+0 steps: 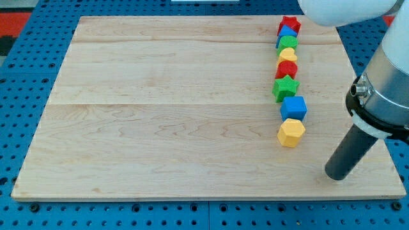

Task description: Move green star towards top left corner of the board

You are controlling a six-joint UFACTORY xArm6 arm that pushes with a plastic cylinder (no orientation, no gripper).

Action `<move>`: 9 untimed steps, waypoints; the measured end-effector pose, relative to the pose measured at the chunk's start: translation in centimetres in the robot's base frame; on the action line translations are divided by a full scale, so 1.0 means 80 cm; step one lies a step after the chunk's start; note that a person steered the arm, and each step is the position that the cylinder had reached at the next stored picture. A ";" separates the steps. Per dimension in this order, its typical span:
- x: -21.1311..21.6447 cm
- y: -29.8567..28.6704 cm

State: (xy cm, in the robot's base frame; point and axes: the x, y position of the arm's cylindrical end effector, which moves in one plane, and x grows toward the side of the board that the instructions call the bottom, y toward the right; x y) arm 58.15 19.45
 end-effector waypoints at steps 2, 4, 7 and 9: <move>-0.021 0.020; -0.168 0.015; -0.264 -0.216; -0.300 -0.258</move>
State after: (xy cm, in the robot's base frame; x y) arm 34.13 -1.23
